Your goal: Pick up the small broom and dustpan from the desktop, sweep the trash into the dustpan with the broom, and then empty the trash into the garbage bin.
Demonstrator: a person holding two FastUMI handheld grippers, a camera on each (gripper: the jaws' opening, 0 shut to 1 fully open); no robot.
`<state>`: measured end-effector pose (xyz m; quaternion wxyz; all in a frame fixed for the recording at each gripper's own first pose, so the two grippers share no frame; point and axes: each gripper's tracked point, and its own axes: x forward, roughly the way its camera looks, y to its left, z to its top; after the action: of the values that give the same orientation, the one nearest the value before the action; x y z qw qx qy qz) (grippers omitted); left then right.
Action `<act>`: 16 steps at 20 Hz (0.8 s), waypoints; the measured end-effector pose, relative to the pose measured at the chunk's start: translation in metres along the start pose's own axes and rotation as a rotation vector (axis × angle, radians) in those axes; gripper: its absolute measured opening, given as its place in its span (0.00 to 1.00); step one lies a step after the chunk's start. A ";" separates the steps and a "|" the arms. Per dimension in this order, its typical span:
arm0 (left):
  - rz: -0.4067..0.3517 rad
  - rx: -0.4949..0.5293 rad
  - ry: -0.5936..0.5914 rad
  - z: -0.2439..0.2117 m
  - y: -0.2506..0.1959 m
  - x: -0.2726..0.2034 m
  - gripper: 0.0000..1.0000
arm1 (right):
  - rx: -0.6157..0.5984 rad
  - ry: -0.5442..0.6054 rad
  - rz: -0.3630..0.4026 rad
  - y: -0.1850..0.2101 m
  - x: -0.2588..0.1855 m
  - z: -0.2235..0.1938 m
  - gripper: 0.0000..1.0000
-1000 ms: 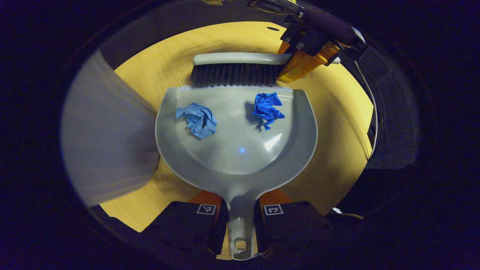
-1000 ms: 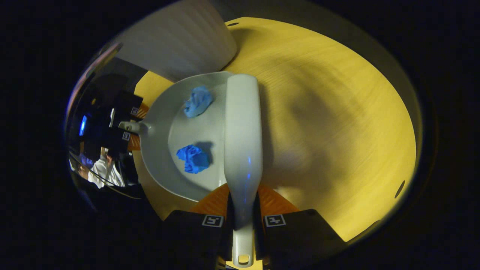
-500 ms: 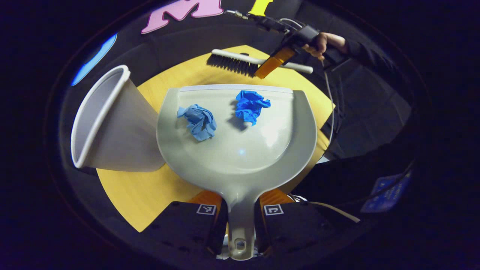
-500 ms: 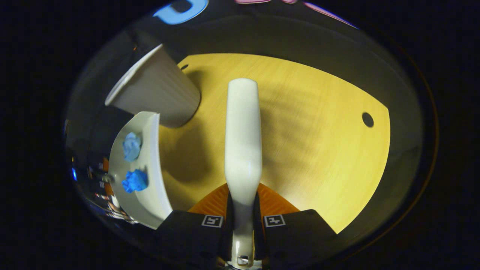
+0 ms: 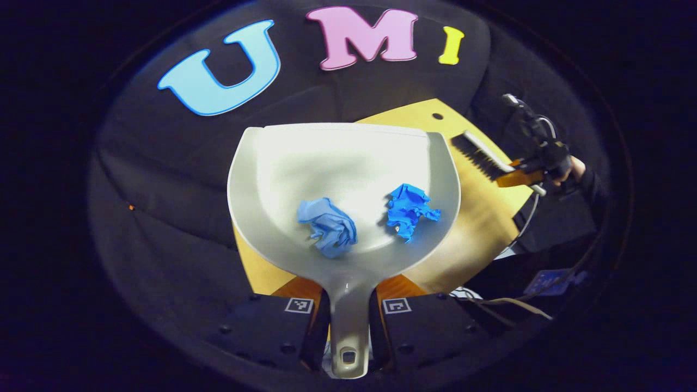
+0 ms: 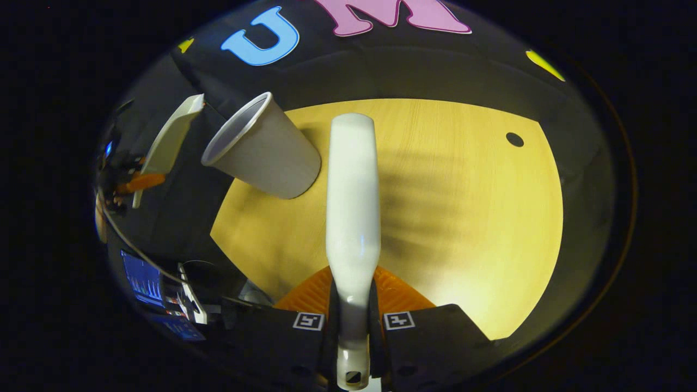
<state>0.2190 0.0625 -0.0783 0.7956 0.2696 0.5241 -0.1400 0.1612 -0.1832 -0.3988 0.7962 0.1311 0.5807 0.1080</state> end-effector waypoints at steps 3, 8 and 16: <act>0.113 0.089 0.145 0.013 -0.021 0.005 0.30 | 0.000 -0.007 -0.016 0.003 -0.001 0.001 0.25; 0.224 0.364 0.342 0.051 -0.060 0.022 0.31 | 0.079 -0.011 0.018 0.006 0.001 -0.002 0.25; 0.360 0.608 0.437 0.033 -0.125 0.053 0.30 | 0.143 -0.008 0.025 0.011 0.003 -0.007 0.25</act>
<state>0.2026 -0.0549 -0.1517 0.5617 0.6030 0.5598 -0.0868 0.1549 -0.1715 -0.4002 0.7858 0.1953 0.5819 0.0758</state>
